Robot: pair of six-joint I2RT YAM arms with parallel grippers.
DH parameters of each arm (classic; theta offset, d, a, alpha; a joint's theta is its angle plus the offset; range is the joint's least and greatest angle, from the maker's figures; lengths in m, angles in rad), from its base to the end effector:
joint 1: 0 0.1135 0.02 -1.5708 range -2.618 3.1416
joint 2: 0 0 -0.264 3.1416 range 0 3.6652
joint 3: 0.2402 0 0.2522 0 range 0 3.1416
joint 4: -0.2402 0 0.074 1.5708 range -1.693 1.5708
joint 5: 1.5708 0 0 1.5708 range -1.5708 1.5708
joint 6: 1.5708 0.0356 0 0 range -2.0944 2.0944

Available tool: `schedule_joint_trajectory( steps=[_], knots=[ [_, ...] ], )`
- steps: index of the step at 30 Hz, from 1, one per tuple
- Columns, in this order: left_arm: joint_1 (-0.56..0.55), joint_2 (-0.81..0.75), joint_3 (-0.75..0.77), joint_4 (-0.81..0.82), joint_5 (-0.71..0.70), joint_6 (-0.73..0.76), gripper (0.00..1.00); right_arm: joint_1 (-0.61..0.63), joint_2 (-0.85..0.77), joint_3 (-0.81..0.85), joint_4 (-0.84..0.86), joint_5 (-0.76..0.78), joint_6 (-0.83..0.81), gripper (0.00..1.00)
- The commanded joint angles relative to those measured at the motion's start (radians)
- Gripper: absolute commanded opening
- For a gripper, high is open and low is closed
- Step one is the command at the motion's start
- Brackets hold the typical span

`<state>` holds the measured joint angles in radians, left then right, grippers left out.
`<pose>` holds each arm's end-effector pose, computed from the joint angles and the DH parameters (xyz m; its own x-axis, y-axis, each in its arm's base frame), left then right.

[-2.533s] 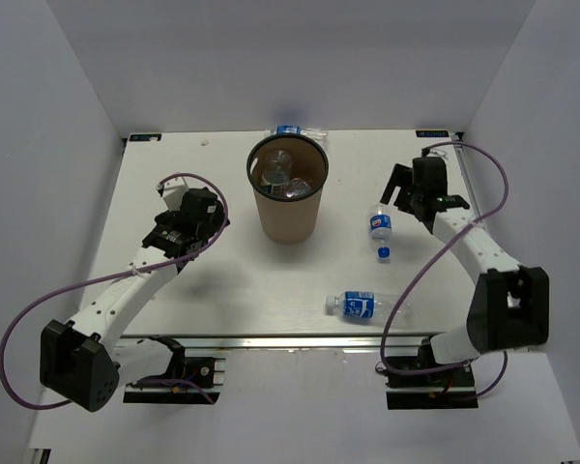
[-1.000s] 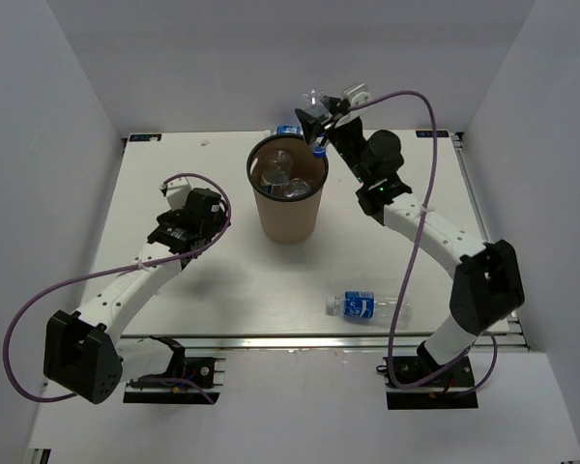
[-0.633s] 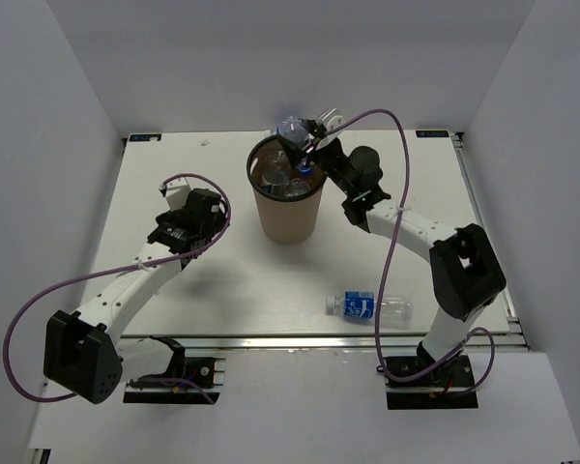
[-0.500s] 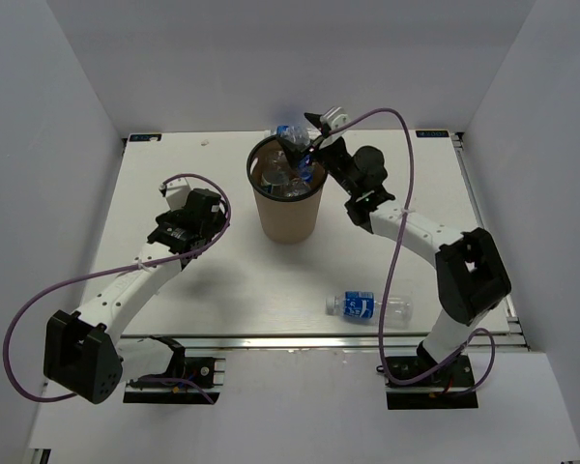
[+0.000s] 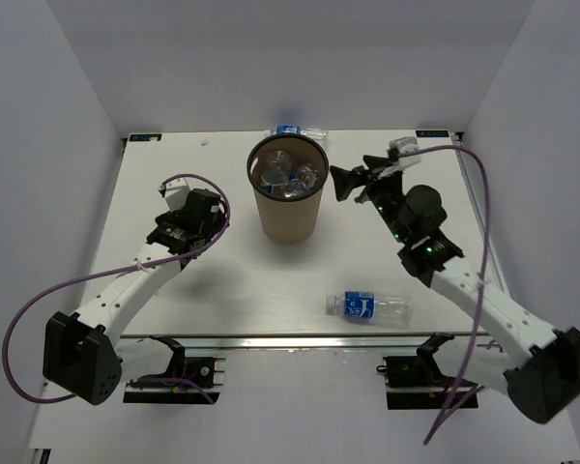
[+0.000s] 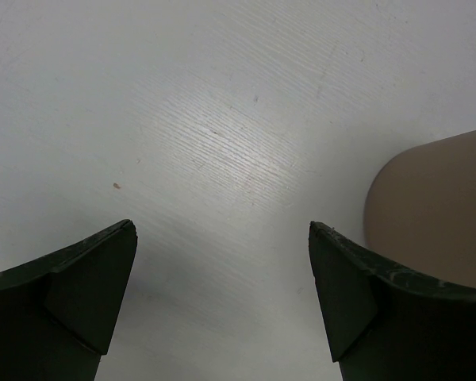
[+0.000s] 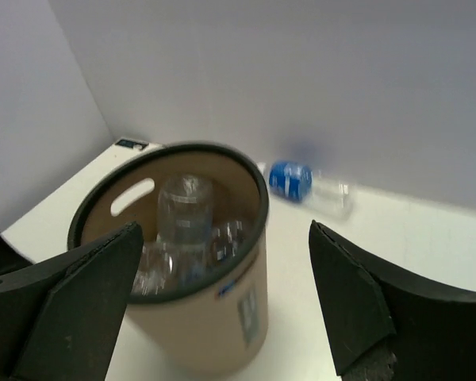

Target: Put the plastic bottles in the bin

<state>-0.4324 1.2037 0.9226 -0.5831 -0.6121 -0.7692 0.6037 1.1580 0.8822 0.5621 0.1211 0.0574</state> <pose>0.2303 -0.0838 0.2712 -0.4991 -0.3966 -0.7704 -0.4773 0.8679 -0.1376 0.2256 0.1503 0.3772 0.2052 0.2107 -0.9558 -0.4807 0.8724 0.0891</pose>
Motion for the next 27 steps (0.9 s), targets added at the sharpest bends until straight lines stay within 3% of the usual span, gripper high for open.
schedule_joint_trajectory(
  steps=[1, 5, 7, 9, 16, 21, 27],
  knots=[
    [-0.002, -0.029, 0.005, 0.009, 0.014, -0.005, 0.98, -0.001, -0.168, -0.044, -0.371, 0.167, 0.287, 0.89],
    [0.0, -0.029, 0.007, 0.012, 0.028, 0.004, 0.98, -0.002, -0.365, -0.201, -0.559, 0.146, 0.502, 0.89],
    [0.0, -0.029, -0.002, 0.023, 0.032, 0.01, 0.98, -0.002, -0.435, -0.195, -0.787, 0.166, 0.705, 0.89],
    [0.0, -0.027, -0.008, 0.025, 0.029, 0.011, 0.98, -0.002, -0.46, -0.152, -1.048, 0.204, 0.813, 0.89],
    [0.0, 0.011, 0.008, 0.017, 0.022, 0.016, 0.97, -0.002, -0.37, -0.009, -1.493, 0.177, 0.999, 0.89],
    [0.0, 0.011, -0.004, 0.037, 0.023, 0.03, 0.97, -0.002, -0.291, -0.061, -1.535, 0.091, 1.128, 0.89],
    [0.0, 0.008, -0.022, 0.066, 0.044, 0.041, 0.97, -0.001, -0.308, -0.077, -1.648, 0.163, 1.294, 0.89]
  ],
)
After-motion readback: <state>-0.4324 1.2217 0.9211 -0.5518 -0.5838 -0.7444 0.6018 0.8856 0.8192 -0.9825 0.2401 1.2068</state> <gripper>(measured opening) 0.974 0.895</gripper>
